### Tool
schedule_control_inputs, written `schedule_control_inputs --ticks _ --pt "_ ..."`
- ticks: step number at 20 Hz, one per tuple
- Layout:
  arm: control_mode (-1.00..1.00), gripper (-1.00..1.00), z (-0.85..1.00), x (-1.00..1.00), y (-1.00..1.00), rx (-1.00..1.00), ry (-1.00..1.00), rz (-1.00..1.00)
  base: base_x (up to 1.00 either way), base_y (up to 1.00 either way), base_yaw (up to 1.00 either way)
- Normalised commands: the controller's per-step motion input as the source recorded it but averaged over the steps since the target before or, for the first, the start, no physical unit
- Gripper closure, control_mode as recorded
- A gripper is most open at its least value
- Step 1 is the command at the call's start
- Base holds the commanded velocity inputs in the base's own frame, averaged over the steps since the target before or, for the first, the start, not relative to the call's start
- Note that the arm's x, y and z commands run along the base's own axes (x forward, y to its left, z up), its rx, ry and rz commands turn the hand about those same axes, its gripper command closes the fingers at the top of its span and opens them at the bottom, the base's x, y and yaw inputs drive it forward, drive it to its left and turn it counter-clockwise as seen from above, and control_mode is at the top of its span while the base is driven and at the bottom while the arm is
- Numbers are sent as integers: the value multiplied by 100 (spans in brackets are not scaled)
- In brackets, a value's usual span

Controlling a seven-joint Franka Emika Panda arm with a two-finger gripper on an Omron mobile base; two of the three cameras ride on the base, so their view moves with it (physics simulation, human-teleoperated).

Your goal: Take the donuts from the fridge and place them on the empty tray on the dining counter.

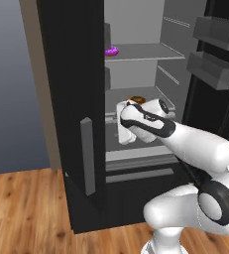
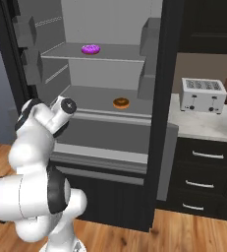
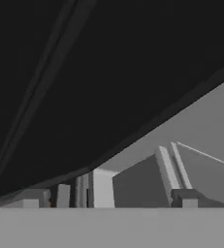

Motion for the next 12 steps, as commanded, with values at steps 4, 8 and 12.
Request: schedule_control_inputs --ticks 4,8,12 --pt "-100 -100 -7 42 100 -6 0 25 0 0 0" --pt "-100 -100 -20 -35 100 -9 -8 30 0 0 0" --pt "-100 -100 -24 -68 100 -6 -12 33 0 0 0"
